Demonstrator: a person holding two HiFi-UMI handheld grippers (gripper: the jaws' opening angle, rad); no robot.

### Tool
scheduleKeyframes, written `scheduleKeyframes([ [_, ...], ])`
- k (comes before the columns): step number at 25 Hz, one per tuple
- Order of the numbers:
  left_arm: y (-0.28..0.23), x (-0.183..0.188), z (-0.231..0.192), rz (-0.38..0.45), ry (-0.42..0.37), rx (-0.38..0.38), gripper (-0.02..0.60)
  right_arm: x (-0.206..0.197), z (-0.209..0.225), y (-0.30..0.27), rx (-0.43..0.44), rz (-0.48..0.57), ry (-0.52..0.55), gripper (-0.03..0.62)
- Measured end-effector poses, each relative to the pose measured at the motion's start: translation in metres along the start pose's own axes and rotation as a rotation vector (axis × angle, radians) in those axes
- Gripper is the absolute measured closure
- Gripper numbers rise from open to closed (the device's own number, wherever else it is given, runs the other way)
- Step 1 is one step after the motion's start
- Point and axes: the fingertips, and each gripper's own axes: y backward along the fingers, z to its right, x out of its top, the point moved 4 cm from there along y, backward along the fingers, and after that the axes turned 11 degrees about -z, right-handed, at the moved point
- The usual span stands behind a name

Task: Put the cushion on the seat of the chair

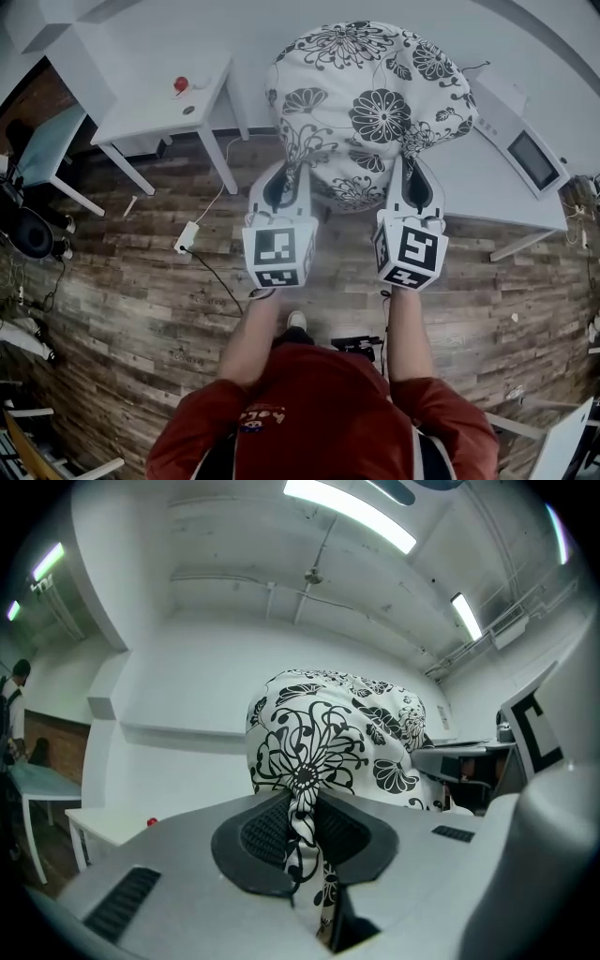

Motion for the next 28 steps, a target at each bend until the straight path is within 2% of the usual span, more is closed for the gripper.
scheduleKeyframes([
  [9,-0.01,-0.002,-0.01,0.037,-0.032,-0.027,0.518,-0.005,-0.006,-0.006,-0.045,0.029,-0.004,0.546],
  [24,-0.022,-0.001,-0.019,0.088,-0.032,-0.086,0.518,-0.007,-0.014,-0.009,-0.112,0.063,0.016,0.546],
  [28,-0.025,-0.006,-0.014,0.157,-0.037,-0.026,0.518,-0.01,-0.007,-0.018,-0.063,0.138,0.031,0.546],
])
